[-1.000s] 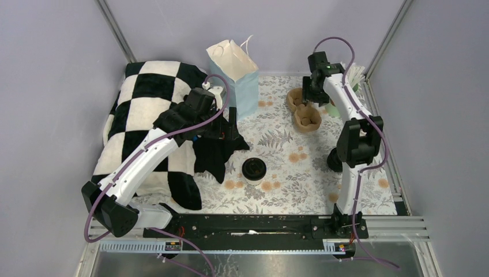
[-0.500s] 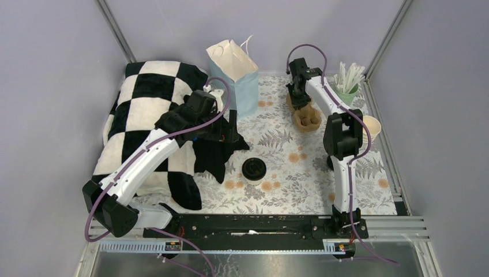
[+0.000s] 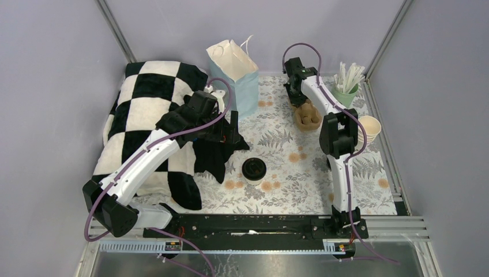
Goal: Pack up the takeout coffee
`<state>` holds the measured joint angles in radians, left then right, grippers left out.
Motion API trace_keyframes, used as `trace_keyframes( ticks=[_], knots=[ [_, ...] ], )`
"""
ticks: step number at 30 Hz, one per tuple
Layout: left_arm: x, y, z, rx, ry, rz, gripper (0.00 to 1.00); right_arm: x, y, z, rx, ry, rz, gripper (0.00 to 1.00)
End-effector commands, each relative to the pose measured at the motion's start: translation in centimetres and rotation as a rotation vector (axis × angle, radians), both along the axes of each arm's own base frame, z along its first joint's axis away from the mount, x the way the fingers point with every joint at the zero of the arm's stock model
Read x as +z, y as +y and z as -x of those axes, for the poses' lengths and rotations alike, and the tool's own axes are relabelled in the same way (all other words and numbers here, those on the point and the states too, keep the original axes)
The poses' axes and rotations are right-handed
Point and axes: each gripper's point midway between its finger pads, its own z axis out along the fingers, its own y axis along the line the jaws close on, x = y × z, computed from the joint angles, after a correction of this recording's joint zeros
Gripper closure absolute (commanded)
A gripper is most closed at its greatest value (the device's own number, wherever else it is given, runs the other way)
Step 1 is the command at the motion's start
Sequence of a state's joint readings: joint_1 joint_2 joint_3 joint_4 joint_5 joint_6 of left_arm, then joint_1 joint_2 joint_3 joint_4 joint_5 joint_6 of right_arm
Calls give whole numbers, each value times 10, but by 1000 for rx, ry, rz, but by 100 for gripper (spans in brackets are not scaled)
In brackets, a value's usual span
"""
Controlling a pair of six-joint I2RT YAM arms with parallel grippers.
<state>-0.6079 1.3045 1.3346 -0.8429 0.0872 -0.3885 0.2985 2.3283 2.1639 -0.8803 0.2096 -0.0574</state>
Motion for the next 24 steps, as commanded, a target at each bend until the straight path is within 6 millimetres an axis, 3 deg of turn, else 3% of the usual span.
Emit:
trace_keyframes(
  ticks=[1,6,17,24],
  knots=[
    [10,-5,-7,-14,-49,17,1,0,0,-3,22,-8,68,83],
    [9,-5,-8,-14,-48,15,1,-6,-1,-2,22,0,75,78],
    [10,-5,-8,-13,-47,13,1,-19,4,-2,35,27,57,78],
    [11,-4,-7,-14,-50,13,1,-32,3,0,14,51,41,84]
  ],
)
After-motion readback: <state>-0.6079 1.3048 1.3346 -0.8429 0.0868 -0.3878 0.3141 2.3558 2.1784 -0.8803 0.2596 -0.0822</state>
